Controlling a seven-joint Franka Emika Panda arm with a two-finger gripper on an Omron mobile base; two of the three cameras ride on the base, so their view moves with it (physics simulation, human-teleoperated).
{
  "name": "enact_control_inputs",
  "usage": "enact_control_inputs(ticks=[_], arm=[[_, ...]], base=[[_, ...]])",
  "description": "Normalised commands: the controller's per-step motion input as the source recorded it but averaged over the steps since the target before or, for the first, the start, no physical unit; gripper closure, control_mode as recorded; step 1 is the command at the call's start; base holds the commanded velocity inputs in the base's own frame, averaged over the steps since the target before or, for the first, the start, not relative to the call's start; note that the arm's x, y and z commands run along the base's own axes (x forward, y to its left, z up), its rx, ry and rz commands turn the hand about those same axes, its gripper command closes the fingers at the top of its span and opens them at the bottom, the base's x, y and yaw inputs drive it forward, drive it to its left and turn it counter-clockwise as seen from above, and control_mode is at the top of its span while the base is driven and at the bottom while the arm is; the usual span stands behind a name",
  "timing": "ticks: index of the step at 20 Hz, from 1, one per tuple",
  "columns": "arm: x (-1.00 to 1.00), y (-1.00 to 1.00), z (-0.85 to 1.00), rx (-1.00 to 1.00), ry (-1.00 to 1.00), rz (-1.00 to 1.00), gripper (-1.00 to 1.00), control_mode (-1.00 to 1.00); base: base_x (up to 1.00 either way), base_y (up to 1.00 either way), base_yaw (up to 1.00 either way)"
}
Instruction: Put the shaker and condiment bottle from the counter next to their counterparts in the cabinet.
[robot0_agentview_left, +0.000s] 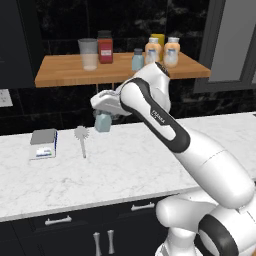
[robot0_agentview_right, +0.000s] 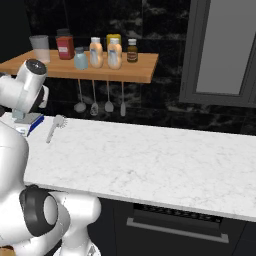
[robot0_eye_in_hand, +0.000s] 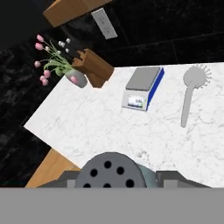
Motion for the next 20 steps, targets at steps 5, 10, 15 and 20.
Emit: enact_control_inputs(ticks=[5, 10, 15, 20], arm=[[0.23, -0.36, 0.93, 0.0, 0.0, 0.0, 1.0, -1.0], [0.3, -0.42, 1.0, 0.0, 0.0, 0.0, 1.0, -1.0], [0.21, -0.35, 0.85, 0.01, -0.01, -0.01, 1.0, -1.0], [-0.08, 0.1, 0.05, -0.02, -0.15, 0.0, 1.0, -1.0]], base=[[0.0, 0.0, 0.0], [0.0, 0.0, 0.0], [0.0, 0.0, 0.0], [0.0, 0.0, 0.0]])
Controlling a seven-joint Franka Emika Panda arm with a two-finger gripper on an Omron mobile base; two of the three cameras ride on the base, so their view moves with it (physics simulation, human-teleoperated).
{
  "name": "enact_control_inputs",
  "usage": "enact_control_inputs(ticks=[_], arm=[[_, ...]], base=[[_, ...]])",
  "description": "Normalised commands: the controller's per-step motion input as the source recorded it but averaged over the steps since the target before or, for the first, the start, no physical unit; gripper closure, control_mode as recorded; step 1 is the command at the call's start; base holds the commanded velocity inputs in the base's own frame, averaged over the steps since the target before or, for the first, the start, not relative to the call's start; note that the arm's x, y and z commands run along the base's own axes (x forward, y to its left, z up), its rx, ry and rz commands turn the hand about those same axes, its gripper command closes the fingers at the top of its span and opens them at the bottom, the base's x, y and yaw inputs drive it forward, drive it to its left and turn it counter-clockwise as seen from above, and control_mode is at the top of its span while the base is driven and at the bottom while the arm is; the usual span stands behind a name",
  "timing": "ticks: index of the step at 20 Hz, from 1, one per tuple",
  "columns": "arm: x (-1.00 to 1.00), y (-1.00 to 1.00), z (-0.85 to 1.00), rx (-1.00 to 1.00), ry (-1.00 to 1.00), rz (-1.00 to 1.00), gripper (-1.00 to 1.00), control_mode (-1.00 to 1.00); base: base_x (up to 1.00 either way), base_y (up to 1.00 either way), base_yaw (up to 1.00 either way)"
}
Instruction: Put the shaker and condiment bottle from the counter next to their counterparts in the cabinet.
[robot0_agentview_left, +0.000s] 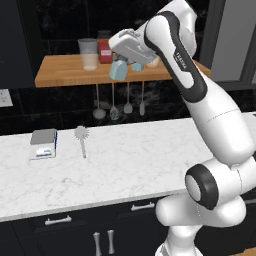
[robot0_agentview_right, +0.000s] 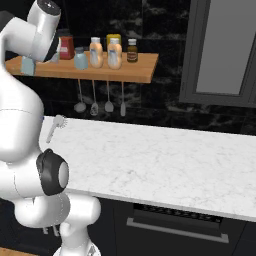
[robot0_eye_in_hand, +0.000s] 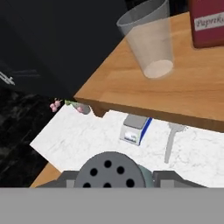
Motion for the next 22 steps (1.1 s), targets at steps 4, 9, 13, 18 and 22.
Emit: enact_control_inputs(ticks=[4, 9, 13, 18, 22], arm=[[0.36, -0.2, 0.19, -0.01, -0.1, -0.03, 1.0, -1.0], [0.64, -0.5, 0.21, 0.0, -0.02, -0.05, 1.0, -1.0], [0.13, -0.06, 0.0, 0.0, -0.01, -0.03, 1.0, -1.0], [-0.05, 0.02, 0.0, -0.03, -0.08, 0.0, 1.0, -1.0], [0.31, -0.29, 0.03, -0.01, -0.03, -0.01, 1.0, -1.0]], base=[[0.0, 0.0, 0.0], [0.0, 0.0, 0.0], [0.0, 0.0, 0.0], [0.0, 0.0, 0.0], [0.0, 0.0, 0.0]])
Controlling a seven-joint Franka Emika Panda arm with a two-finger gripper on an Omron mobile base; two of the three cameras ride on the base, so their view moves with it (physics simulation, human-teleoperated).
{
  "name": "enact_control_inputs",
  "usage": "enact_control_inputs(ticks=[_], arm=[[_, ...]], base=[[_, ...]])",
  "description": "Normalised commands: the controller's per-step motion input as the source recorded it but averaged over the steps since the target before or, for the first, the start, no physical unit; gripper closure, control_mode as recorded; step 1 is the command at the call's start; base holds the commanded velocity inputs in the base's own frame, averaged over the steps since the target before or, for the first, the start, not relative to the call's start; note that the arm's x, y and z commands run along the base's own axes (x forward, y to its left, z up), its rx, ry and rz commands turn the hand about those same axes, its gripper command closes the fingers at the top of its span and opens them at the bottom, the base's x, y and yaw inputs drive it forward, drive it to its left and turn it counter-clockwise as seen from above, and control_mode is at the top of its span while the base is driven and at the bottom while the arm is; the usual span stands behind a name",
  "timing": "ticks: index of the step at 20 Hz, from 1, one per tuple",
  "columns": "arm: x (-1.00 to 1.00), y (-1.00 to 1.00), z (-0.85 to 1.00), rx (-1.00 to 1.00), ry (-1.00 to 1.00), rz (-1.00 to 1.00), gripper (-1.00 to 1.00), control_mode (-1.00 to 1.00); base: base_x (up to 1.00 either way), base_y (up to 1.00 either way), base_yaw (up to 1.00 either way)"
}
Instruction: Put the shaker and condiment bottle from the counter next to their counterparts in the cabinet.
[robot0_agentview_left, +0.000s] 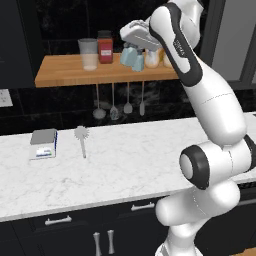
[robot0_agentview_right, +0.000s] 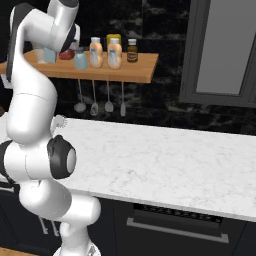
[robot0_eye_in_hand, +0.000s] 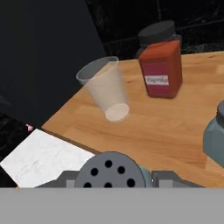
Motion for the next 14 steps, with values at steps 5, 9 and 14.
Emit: enact_control_inputs(ticks=[5, 9, 14], arm=[[0.25, -0.16, 0.02, 0.0, 0.0, -0.03, 1.0, -1.0], [0.0, 0.1, -0.01, -0.01, 0.0, 0.0, 1.0, -1.0], [0.0, 0.21, -0.43, -0.15, 0.0, -0.02, 1.0, -1.0]], base=[[0.0, 0.0, 0.0], [0.0, 0.0, 0.0], [0.0, 0.0, 0.0]])
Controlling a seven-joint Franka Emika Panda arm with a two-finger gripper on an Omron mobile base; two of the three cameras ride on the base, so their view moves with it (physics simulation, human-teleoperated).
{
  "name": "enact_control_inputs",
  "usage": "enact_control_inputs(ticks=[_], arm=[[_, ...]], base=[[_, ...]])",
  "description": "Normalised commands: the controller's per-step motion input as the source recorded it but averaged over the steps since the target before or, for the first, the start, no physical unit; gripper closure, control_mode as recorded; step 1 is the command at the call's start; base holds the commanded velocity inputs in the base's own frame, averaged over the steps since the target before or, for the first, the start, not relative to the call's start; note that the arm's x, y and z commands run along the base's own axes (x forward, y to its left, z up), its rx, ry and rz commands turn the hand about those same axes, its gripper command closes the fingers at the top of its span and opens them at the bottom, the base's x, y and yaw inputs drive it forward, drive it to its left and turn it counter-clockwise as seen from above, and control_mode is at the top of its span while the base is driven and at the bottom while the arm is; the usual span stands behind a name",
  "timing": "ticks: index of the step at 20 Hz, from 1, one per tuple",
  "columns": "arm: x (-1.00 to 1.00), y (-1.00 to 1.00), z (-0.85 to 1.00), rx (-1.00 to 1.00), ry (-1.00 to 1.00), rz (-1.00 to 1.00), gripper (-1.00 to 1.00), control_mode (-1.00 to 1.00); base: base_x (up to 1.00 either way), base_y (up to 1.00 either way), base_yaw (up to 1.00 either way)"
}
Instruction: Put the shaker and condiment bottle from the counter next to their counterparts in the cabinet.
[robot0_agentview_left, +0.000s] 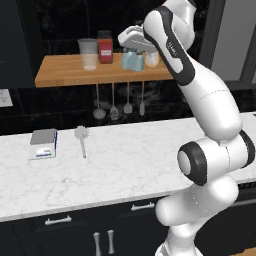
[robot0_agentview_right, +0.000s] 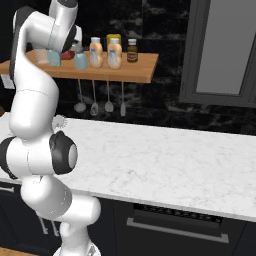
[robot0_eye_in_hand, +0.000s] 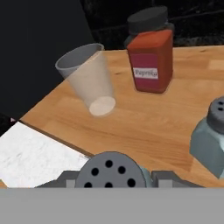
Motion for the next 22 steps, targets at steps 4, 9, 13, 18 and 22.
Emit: enact_control_inputs(ticks=[4, 9, 13, 18, 22], arm=[[0.0, 0.19, -0.41, -0.14, 0.01, -0.04, 1.0, -1.0], [0.04, 0.01, 0.11, 0.01, -0.01, -0.01, 1.0, -1.0], [0.16, 0.0, 0.29, 0.06, -0.03, -0.01, 1.0, -1.0], [0.01, 0.0, 0.03, 0.0, -0.04, 0.0, 1.0, -1.0], [0.08, -0.09, 0.0, 0.0, -0.06, 0.0, 1.0, -1.0]], base=[[0.0, 0.0, 0.0], [0.0, 0.0, 0.0], [0.0, 0.0, 0.0], [0.0, 0.0, 0.0], [0.0, 0.0, 0.0]])
